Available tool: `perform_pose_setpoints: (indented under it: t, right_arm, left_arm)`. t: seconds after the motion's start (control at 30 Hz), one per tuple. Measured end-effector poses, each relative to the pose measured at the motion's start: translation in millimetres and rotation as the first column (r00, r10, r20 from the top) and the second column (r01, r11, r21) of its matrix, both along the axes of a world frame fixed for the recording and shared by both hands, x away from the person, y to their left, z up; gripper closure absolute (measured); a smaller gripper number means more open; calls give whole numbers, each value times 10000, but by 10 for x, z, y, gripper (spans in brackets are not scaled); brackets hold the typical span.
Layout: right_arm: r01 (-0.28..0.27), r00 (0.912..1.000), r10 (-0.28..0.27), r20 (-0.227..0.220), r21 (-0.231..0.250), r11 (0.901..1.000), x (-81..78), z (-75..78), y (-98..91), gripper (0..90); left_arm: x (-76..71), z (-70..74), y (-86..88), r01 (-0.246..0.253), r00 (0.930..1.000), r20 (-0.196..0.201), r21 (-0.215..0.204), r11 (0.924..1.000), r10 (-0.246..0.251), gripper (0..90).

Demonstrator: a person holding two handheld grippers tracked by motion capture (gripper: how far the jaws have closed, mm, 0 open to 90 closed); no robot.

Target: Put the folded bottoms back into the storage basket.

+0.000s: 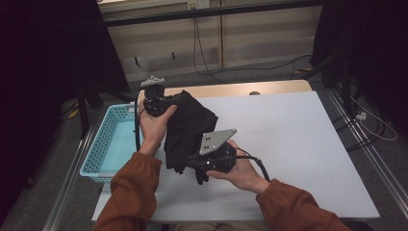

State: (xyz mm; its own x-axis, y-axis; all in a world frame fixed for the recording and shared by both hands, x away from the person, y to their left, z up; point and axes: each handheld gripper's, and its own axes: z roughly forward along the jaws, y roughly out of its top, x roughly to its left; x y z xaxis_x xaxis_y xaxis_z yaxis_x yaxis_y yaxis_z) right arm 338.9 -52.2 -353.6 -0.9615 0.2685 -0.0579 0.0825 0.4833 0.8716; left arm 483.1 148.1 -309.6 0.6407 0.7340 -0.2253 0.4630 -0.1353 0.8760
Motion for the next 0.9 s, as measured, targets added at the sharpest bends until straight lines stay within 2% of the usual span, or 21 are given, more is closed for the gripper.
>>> perform_pose_setpoints:
  t: [0.9]
  right_arm:
    - [-219,9993,212,310,215,9995,59,163,236,850]
  left_arm:
    - [31,180,261,-360,9992,163,47,9993,359,829]
